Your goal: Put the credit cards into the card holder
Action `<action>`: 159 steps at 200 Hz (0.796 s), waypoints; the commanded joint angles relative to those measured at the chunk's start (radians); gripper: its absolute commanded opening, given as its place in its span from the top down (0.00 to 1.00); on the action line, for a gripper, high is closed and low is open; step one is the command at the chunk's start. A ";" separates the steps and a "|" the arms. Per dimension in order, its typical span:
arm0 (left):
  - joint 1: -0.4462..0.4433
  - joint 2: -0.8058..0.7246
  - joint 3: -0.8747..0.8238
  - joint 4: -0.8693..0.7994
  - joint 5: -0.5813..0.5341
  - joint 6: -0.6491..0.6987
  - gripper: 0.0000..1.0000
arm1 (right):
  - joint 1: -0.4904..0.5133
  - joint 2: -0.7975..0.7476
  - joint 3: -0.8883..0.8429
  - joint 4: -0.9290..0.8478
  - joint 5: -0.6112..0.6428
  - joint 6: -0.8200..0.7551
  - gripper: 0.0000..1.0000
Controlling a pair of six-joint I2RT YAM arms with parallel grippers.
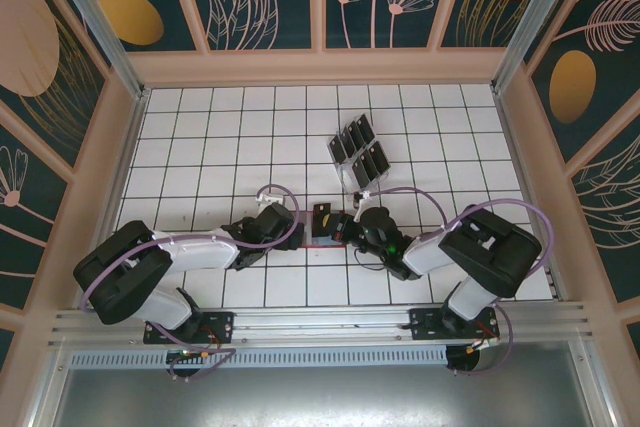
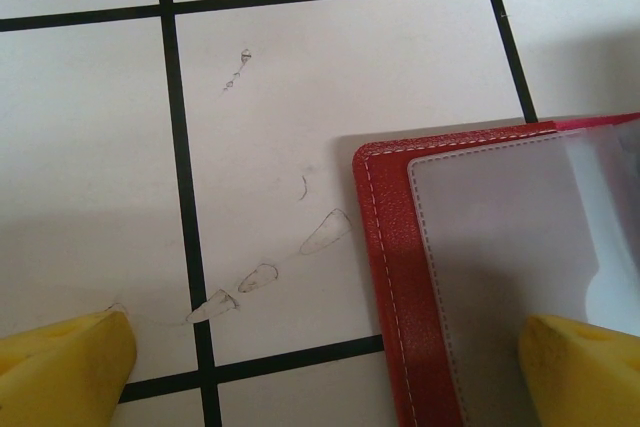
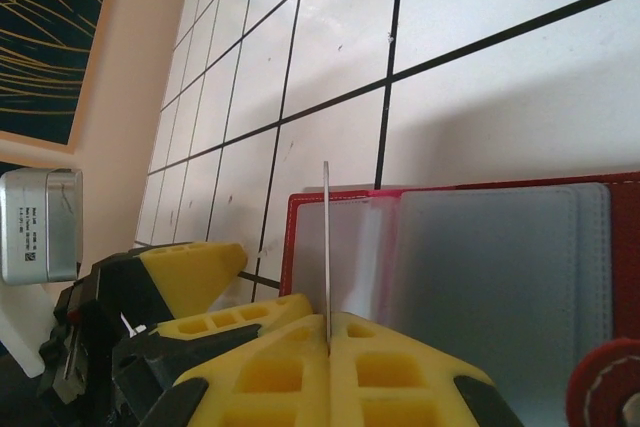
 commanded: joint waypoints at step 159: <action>-0.002 0.016 -0.029 -0.062 0.019 -0.040 0.01 | -0.020 0.104 -0.036 0.158 -0.010 0.027 1.00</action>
